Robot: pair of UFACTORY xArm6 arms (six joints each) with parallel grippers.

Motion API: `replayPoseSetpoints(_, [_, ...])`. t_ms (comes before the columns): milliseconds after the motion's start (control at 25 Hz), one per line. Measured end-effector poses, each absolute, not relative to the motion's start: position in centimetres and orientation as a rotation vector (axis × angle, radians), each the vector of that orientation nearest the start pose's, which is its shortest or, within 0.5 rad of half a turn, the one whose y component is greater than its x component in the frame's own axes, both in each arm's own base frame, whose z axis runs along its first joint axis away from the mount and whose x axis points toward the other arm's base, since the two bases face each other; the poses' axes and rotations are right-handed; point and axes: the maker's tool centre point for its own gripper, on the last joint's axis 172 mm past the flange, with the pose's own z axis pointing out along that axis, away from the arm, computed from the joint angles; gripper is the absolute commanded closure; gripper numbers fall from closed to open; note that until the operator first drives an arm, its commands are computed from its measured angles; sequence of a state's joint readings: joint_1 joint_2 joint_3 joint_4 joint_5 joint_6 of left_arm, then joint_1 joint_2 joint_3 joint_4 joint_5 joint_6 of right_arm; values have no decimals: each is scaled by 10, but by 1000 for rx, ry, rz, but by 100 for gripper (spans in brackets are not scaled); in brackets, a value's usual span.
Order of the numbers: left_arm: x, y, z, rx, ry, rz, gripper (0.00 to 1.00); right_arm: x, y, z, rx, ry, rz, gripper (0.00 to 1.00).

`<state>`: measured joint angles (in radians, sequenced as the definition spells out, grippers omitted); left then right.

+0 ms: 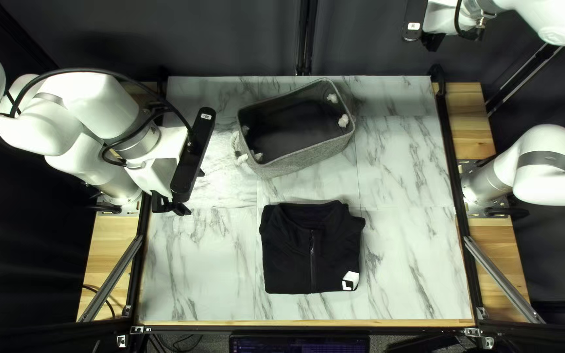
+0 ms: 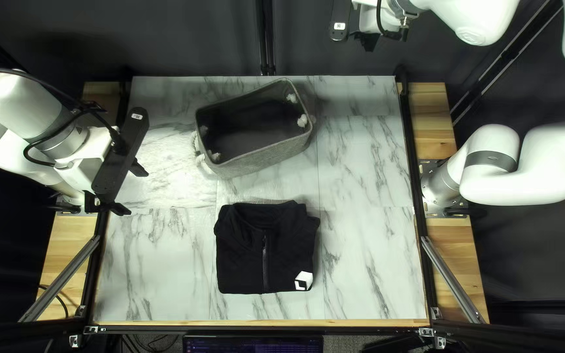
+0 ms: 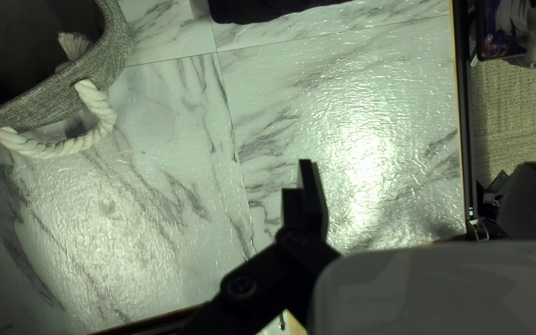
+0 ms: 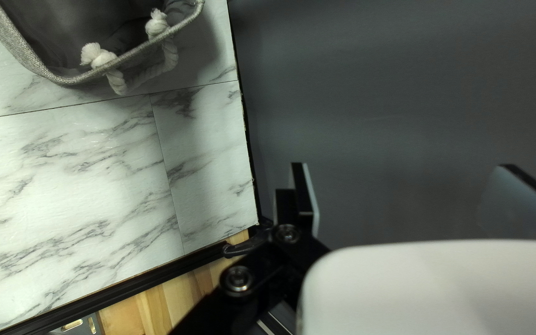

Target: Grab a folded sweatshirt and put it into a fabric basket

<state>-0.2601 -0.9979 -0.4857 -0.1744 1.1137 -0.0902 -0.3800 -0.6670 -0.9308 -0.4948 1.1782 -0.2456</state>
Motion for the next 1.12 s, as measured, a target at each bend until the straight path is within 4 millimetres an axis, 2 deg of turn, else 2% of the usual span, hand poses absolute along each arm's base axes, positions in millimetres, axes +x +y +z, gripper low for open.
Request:
replayPoseSetpoints(320, [287,-114,293,-3318,203,-563,0,318,-238,422,2528,-50,313,0])
replayPoseSetpoints(440, [287,-114,293,-3318,203,-563,0,322,-220,423,2526,-42,308,0])
replayPoseSetpoints(560, [287,-114,293,-3318,203,-563,0,327,-182,428,2526,-7,326,0])
replayPoseSetpoints(720, [287,-114,293,-3318,203,-563,0,329,-117,430,2524,71,382,0])
replayPoseSetpoints(960, [287,-114,293,-3318,203,-563,0,309,-15,419,2519,233,432,0])
replayPoseSetpoints(1120, [287,-114,293,-3318,203,-563,0,303,40,408,2511,309,435,0])
